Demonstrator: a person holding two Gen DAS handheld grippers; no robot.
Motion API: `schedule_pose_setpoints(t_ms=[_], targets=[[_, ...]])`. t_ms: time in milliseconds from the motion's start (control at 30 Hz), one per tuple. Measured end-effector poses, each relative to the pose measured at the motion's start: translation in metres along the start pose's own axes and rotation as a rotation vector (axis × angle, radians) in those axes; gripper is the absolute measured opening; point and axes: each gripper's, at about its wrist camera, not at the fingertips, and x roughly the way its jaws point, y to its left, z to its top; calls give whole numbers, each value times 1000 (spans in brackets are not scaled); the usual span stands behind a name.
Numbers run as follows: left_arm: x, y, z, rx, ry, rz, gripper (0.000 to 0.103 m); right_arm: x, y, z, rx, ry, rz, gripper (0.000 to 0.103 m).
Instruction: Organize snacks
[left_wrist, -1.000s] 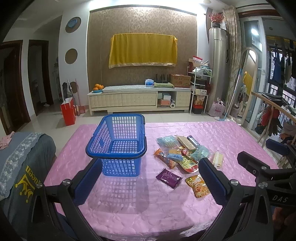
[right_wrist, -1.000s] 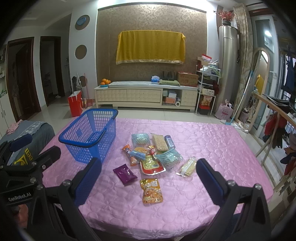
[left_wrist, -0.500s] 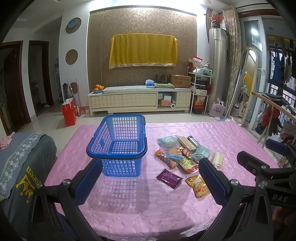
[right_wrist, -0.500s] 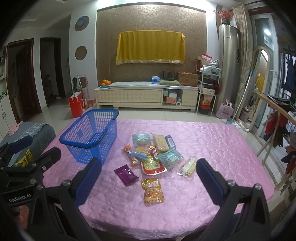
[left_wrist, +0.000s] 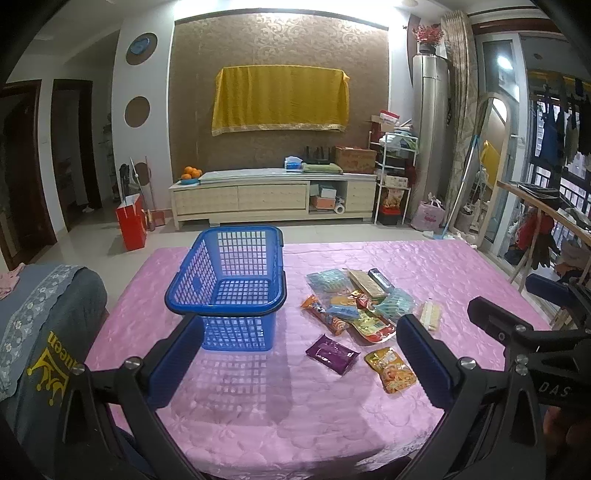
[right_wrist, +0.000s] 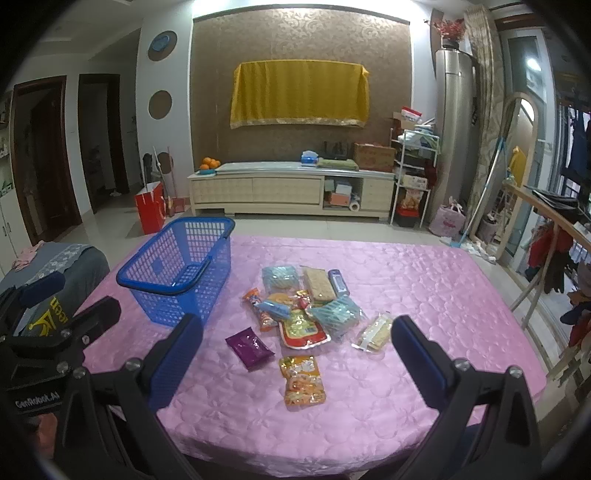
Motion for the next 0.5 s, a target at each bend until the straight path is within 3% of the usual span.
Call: schedule_pose_setpoints(t_ms=[300, 500], targets=[[26, -11, 9, 19, 35, -27, 103, 8, -12, 7, -39, -27, -56, 103], [57, -23, 20, 28, 92, -68, 103, 27, -33, 19, -72, -10, -30, 103]])
